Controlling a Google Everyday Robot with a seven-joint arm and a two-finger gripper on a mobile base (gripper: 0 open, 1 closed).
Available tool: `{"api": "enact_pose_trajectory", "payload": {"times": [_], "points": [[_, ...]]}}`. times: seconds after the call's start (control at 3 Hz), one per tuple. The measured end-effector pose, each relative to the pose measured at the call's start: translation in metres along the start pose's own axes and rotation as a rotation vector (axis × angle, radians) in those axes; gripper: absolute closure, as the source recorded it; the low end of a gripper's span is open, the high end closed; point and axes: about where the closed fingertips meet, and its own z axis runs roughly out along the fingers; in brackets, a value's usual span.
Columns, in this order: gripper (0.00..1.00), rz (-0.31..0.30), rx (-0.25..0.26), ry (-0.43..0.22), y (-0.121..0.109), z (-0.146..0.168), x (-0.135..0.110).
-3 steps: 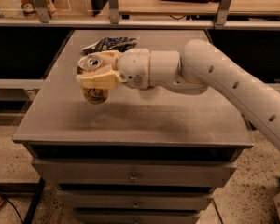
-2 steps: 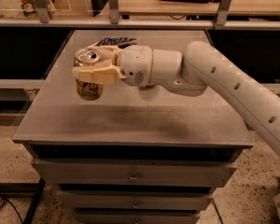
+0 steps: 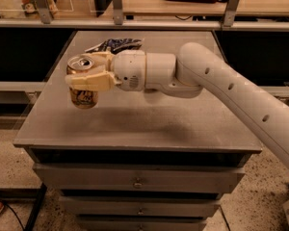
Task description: Place orange can upright
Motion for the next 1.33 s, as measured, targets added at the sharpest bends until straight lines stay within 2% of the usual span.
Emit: {"api": "enact_pose_trajectory", "payload": {"times": [0.67,1.0,1.33], "points": [[1.0,0.034,-0.114,0.052,0.008,0.031,0.026],[0.83,0.037,-0.158,0.082,0.012,0.038,0.039],[0.6,0.031,-0.178,0.101,0.014,0.04,0.047]]}}
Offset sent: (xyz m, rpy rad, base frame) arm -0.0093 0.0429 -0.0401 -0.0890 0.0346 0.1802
